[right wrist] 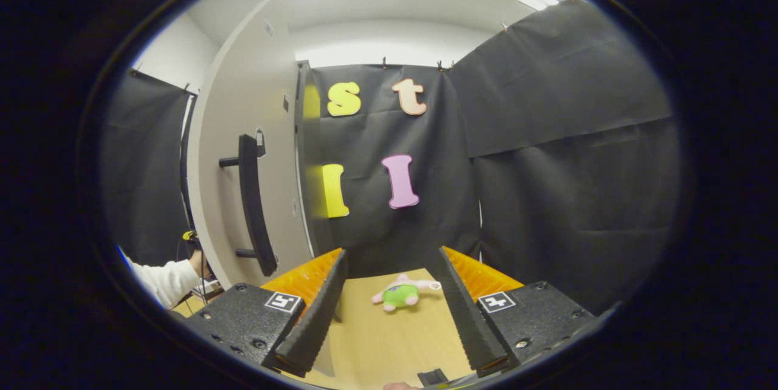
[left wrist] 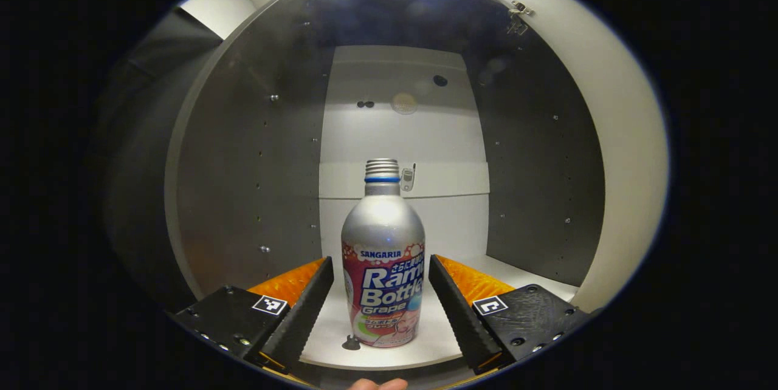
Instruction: Open the cabinet door with the right hand, grasp the bottle in the cabinet with the left hand and place it on the coaster, then close the cabinet door with the right hand.
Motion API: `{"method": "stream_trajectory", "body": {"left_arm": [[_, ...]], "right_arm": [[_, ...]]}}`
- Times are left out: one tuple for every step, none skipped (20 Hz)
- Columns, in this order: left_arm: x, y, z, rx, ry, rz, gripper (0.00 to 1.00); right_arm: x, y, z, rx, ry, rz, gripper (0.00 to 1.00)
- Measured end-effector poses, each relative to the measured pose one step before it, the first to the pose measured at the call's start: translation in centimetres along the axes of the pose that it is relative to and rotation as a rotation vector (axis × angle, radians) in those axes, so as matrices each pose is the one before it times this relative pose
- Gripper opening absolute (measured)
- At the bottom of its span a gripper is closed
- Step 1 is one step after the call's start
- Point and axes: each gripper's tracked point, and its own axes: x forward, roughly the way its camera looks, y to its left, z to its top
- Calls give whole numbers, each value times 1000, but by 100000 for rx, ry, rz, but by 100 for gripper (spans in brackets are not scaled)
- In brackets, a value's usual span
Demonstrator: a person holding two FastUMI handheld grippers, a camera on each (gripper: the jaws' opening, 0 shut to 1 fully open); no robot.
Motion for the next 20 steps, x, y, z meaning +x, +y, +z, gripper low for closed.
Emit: {"method": "stream_trajectory", "body": {"left_arm": [[92, 43, -170, -606, 704, -153, 95], [144, 2, -83, -312, 280, -317, 95], [166, 88, 30, -116, 144, -50, 95], [62, -74, -80, -375, 33, -1075, 95], [50, -76, 63, -451, -124, -214, 94], [-145, 202, 71, 423, -103, 540, 87], [-39, 223, -57, 538, 135, 972, 80], [-95, 127, 16, -61, -108, 1012, 78], [-298, 111, 240, -505, -564, 498, 78], [-329, -82, 284, -915, -410, -322, 76], [-580, -42, 414, -1220, -793, -479, 75], [-719, 91, 590, -375, -1427, -142, 76], [-927, 287, 654, 1056, -1973, 489, 75], [-979, 358, 661, 1433, -2571, 569, 75], [-1094, 240, 546, 649, -2014, -304, 75], [-1165, -50, 184, 16, -765, -1120, 75], [-1158, 42, 2, -34, 52, -1008, 75], [-1191, 344, -99, 774, 447, -548, 75], [-1312, 405, -98, 898, 173, 351, 75], [-1282, 383, -175, 555, -380, 374, 75]], "right_arm": [[39, -107, -13, -219, -35, -259, 91], [17, -113, 9, -284, -67, -263, 91], [27, -54, 43, -136, -97, -393, 91], [39, -26, -11, 145, 75, -49, 91], [79, 70, -142, 337, 141, 205, 91], [-2, 64, -56, 369, 117, 197, 91], [-7, 52, -49, 200, 91, 184, 91], [-41, 33, -70, -121, 107, -7, 91], [-56, -18, -24, -231, -46, -130, 91], [-27, 38, 3, -179, -54, -220, 91], [21, 86, 50, -69, -183, 123, 91], [-24, 117, 91, 86, -210, 267, 91], [-45, 124, 46, 42, -328, 300, 91], [-58, 118, 197, -49, -677, 282, 91], [36, 44, 162, -63, -506, 213, 91], [40, 55, 55, -41, -145, 227, 91], [8, 237, -27, 40, -122, 450, 91], [0, 199, 28, 59, 48, 692, 91], [-9, 222, -105, 141, 143, 682, 91], [-57, 290, -20, 0, 155, 838, 91]]}}
